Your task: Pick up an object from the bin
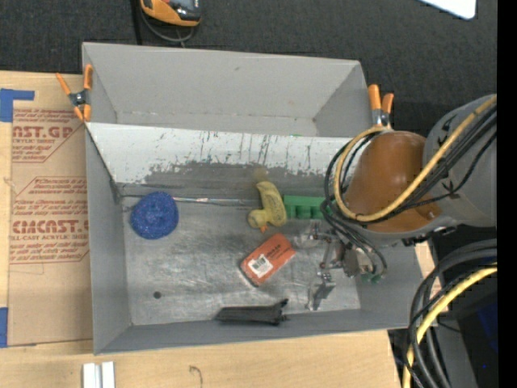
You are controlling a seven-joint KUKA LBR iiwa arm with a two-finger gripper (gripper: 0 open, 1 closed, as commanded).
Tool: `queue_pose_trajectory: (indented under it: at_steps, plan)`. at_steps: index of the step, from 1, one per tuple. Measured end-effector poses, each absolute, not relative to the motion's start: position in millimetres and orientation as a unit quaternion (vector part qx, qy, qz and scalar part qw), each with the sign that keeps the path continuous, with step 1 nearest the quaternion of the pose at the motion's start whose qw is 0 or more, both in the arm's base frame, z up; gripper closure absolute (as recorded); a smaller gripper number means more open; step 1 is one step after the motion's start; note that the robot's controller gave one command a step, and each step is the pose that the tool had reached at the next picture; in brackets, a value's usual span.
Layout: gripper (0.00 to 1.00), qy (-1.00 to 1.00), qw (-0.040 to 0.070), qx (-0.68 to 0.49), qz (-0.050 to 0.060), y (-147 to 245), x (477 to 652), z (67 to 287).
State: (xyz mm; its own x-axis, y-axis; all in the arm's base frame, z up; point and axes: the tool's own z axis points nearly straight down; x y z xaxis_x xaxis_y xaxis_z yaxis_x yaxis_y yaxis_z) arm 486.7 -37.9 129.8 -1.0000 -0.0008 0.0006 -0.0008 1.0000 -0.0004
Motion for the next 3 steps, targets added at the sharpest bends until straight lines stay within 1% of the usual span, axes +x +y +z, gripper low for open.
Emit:
queue_pose_trajectory:
  at_steps: [1, 2, 3]
  plan:
    - [0.00, -1.000, 0.000, 0.000, 0.000, -38, 486.7, 130]
    - [0.00, -1.000, -0.002, 0.024, 0.001, -5, 498.8, 100]
    - [0.00, -1.000, -0.005, 0.027, 0.002, 26, 512.5, 82]
